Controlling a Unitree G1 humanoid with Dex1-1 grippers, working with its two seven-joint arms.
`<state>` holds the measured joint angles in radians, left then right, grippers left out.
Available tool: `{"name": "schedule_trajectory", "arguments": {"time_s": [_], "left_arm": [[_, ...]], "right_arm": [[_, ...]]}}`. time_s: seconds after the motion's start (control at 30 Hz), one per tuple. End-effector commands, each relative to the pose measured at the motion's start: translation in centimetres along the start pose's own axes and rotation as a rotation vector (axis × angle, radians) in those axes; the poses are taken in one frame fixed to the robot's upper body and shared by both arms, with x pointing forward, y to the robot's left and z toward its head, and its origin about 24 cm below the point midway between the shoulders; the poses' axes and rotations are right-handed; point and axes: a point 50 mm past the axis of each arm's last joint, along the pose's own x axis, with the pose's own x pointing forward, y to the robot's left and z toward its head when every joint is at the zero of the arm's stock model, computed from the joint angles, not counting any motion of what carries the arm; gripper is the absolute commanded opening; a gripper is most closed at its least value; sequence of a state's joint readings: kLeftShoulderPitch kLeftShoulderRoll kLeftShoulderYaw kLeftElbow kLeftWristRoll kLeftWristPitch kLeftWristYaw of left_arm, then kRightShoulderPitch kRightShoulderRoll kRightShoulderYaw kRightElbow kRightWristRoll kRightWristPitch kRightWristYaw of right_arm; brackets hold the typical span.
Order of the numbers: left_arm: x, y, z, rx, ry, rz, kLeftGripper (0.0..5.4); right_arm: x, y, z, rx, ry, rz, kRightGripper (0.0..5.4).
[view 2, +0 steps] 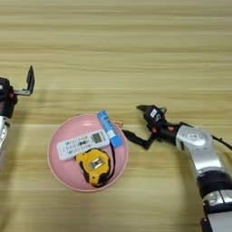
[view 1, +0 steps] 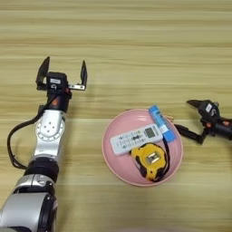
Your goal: Move the objects on the table
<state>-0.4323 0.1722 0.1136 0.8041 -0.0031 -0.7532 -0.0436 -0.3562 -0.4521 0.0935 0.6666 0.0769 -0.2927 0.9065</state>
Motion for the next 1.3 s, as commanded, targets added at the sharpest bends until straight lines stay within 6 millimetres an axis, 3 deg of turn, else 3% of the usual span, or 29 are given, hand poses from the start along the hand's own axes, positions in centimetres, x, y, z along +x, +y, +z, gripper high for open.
{"name": "schedule_trajectory", "arguments": {"time_s": [0.03,0.33,0.53,1.0,1.3], "left_arm": [[0.4,0.0,0.3,0.012,-0.017,-0.008,5.40],[0.4,0.0,0.3,0.012,-0.017,-0.008,5.40],[0.4,0.1,0.4,0.013,-0.019,-0.006,5.40],[0.5,0.1,0.3,0.015,-0.016,-0.012,5.40],[0.3,0.4,0.2,0.026,-0.006,-0.024,5.40]], "right_arm": [[0.5,-0.1,0.5,-0.023,-0.004,0.027,5.36],[0.6,0.0,0.7,-0.026,-0.017,0.031,5.36],[-0.4,-0.6,1.2,-0.044,-0.053,-0.017,5.36],[-3.7,-1.8,4.9,-0.178,-0.146,-0.159,5.36],[-2.0,-0.9,7.2,-0.085,-0.417,-0.409,5.36]]}}
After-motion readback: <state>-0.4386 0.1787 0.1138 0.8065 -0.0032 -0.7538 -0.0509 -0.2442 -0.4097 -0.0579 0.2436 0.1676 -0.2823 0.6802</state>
